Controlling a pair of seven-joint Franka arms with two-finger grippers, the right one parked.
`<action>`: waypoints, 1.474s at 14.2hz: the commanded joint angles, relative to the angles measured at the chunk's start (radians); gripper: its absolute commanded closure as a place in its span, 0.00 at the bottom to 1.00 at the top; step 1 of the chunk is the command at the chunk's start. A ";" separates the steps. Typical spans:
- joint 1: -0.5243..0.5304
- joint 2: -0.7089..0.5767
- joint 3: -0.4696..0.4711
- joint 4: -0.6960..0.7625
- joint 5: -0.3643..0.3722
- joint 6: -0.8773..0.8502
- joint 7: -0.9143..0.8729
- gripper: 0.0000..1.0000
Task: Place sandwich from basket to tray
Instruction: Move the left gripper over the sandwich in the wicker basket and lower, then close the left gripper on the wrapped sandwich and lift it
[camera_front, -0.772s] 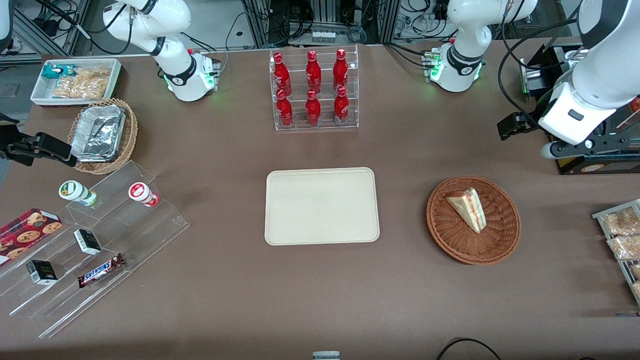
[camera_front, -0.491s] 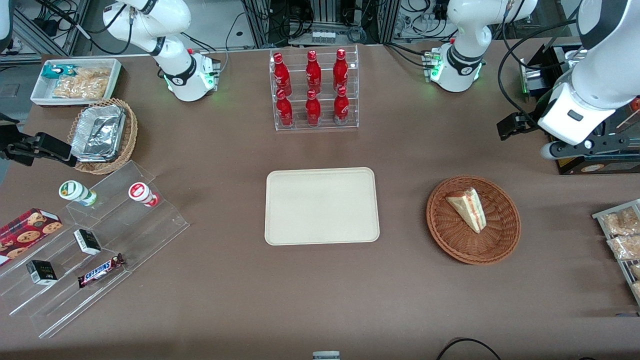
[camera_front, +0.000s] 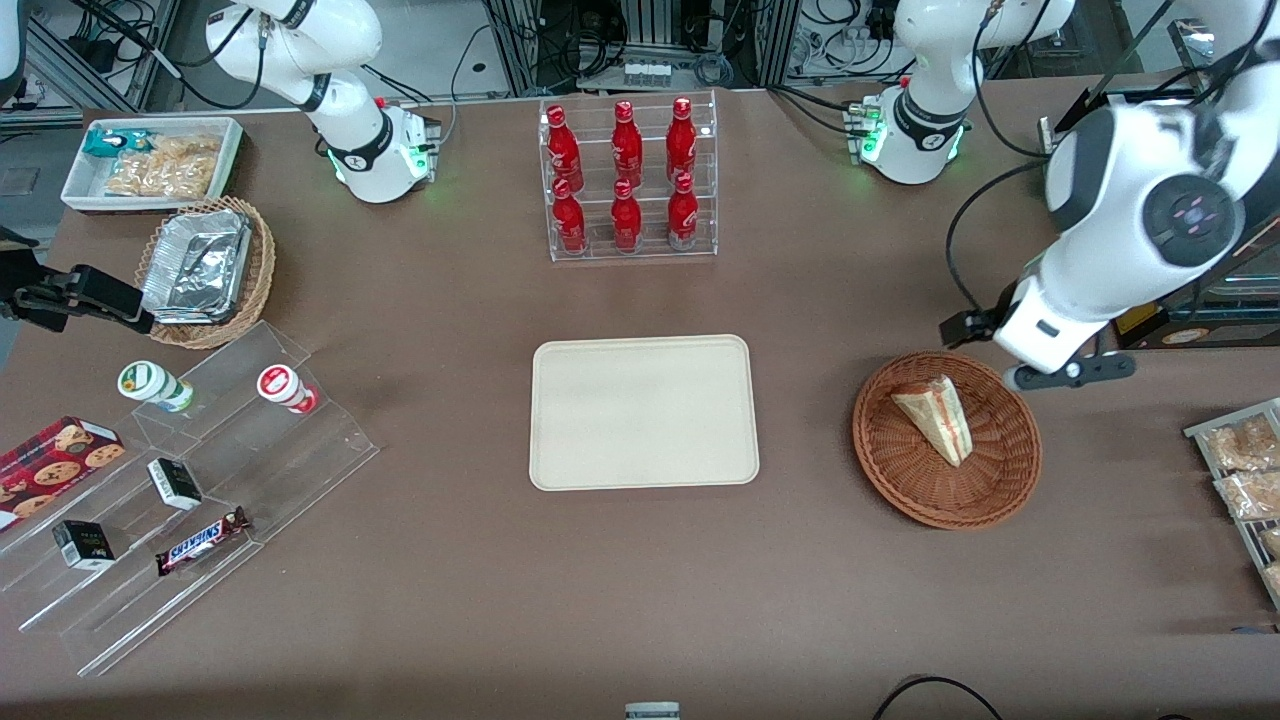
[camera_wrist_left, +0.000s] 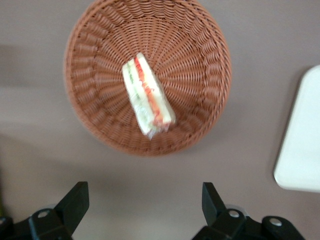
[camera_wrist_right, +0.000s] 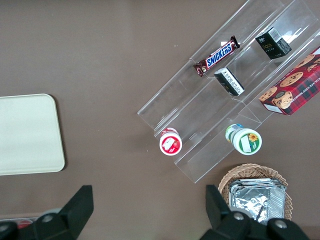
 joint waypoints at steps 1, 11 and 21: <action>0.014 0.013 -0.009 -0.113 -0.008 0.165 -0.112 0.00; 0.012 0.215 0.018 -0.118 -0.014 0.405 -0.321 0.00; 0.010 0.265 0.020 -0.113 -0.009 0.450 -0.390 0.85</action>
